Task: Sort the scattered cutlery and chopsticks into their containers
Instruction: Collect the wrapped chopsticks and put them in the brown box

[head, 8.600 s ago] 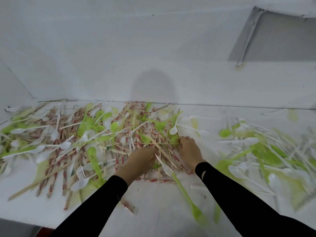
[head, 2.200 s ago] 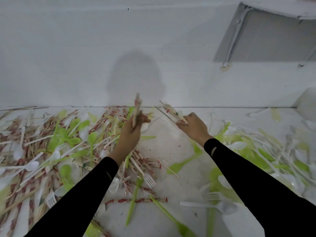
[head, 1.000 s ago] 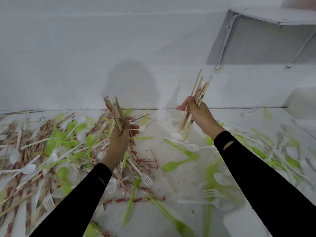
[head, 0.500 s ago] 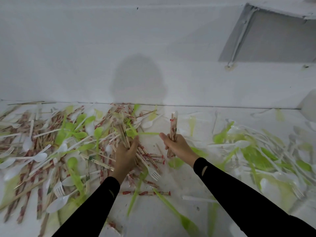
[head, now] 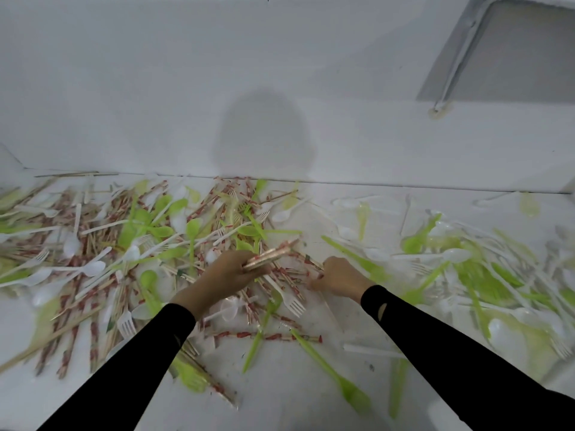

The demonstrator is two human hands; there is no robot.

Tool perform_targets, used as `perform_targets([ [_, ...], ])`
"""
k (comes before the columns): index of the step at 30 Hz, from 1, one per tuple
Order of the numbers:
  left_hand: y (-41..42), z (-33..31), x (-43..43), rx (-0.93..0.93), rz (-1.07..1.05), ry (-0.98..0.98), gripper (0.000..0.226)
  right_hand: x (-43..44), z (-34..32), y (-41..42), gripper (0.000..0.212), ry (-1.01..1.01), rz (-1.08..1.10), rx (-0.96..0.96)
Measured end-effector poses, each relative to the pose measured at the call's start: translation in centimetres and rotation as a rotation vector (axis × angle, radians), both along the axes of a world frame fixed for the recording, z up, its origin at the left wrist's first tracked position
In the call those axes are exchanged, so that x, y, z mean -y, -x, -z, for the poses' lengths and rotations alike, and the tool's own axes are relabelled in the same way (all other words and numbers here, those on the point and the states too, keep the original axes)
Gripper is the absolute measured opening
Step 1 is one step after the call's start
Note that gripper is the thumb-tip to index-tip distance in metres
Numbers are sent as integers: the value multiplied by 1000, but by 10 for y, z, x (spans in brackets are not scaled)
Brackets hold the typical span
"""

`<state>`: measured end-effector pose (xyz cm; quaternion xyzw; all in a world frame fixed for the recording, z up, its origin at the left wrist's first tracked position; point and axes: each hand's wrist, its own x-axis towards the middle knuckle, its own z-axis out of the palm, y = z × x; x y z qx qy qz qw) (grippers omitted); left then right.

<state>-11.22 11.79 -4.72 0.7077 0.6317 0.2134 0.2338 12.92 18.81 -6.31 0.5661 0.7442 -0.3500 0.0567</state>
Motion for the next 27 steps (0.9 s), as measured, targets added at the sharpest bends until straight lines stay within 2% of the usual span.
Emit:
perform_targets([
  [2,10,1,8,-121,110,87,16,0,2,3,46,-26,5,13],
  [4,16,2,17,-335,197,189,26,-1,-1,4,44,-8,17,13],
  [6,16,5,24,-597,293,171,34,-2,-6,5,43,-3,24,32],
  [7,16,7,25,-643,315,136,33,-3,-10,4,43,-6,19,50],
  [8,17,9,26,-627,320,90,29,-3,-14,5,43,-8,9,65],
  [10,19,12,25,-468,304,34,24,-5,-19,2,44,8,-2,95],
  [13,20,8,23,-223,226,-144,32,-9,-24,-8,40,59,28,108],
  [15,13,-5,23,-135,156,-315,37,-11,-26,-15,34,56,86,22],
  [18,-2,-28,30,-15,106,-377,32,-5,-32,-18,32,-22,83,-111],
  [21,-7,-32,44,-103,176,-425,19,20,-34,-12,34,-26,-51,-86],
  [23,-5,-25,57,-185,221,-394,23,40,-26,-9,34,86,-119,-144],
  [24,-2,-20,66,-203,228,-372,21,49,-20,-9,42,151,-167,-166],
  [25,1,-15,73,-228,218,-344,16,56,-15,-9,50,203,-218,-150],
  [27,7,-6,88,-284,181,-277,12,66,-6,-9,48,219,-320,-54],
])
